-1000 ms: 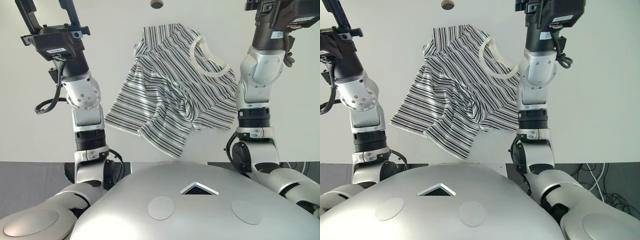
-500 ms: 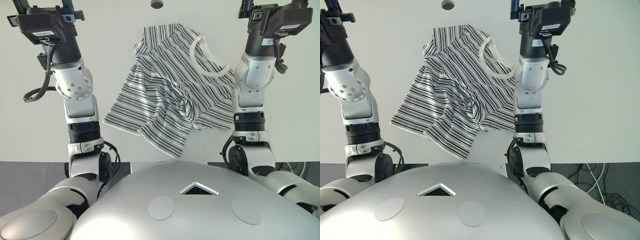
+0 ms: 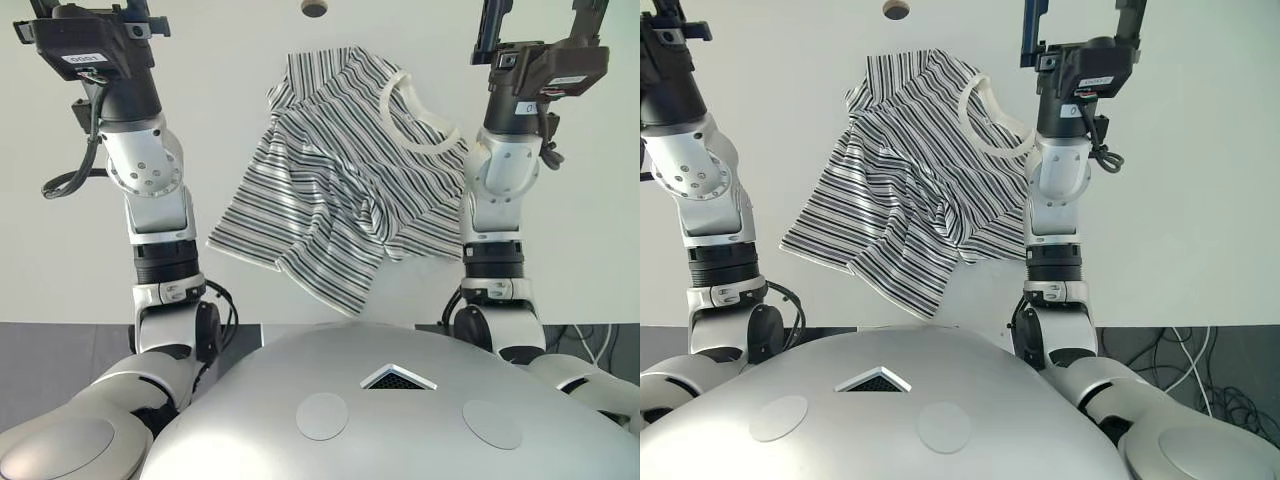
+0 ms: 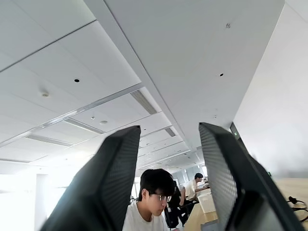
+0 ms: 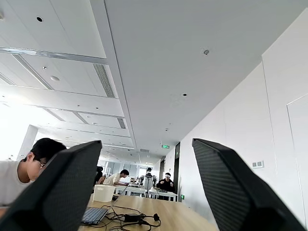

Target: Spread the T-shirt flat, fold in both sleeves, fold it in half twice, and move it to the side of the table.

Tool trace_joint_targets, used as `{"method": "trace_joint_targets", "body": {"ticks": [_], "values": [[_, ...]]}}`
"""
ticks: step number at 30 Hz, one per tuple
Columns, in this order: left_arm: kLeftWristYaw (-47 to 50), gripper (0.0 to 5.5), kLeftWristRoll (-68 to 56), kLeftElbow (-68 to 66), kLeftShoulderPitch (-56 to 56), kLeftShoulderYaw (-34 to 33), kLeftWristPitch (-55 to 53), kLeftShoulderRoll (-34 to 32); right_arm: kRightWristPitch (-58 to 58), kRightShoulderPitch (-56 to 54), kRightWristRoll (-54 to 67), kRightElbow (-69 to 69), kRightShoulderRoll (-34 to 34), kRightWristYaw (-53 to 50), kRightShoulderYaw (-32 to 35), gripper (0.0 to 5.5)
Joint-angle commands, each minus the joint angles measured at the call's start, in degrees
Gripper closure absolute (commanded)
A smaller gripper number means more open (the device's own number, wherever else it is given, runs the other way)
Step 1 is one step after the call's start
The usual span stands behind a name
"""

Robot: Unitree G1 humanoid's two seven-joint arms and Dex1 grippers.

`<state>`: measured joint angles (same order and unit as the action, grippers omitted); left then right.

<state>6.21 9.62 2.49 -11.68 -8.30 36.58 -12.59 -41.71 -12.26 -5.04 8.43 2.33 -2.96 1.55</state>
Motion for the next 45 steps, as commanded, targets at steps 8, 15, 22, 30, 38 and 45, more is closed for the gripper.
{"method": "trace_joint_targets", "body": {"ticks": [8, 15, 22, 30, 38, 45], "values": [[-0.2, 3.23, 4.8, -0.6, 1.7, 4.5, -1.3, 2.5, 5.1, 1.7, 6.4, 1.1, 6.2, 6.6, 2.7, 1.98], [-7.8, 3.23, 6.1, -8.9, 5.6, 9.9, 0.0, -2.0, 6.2, 14.9, 9.9, -3.8, 13.7, 15.8, 3.5, 1.98], [-29.1, 3.23, 5.5, -10.5, 10.6, 19.9, 7.2, -19.6, 16.3, 31.5, 19.8, -15.3, 35.5, 39.5, 6.1, 1.98], [-39.5, 3.23, 0.3, -12.5, 14.8, 20.8, 8.5, -29.8, 25.4, 26.6, 18.7, -19.7, 39.6, 47.6, 1.2, 1.98], [-47.4, 3.23, 4.8, -13.0, 21.8, 24.1, 5.8, -37.3, 20.7, 15.9, 3.0, -6.3, 40.7, 48.2, -6.7, 1.98], [-47.6, 3.23, 13.6, -17.6, 22.6, 28.2, 5.5, -40.7, 16.8, 12.4, -4.1, 3.7, 44.0, 52.3, -11.8, 1.98]]}}
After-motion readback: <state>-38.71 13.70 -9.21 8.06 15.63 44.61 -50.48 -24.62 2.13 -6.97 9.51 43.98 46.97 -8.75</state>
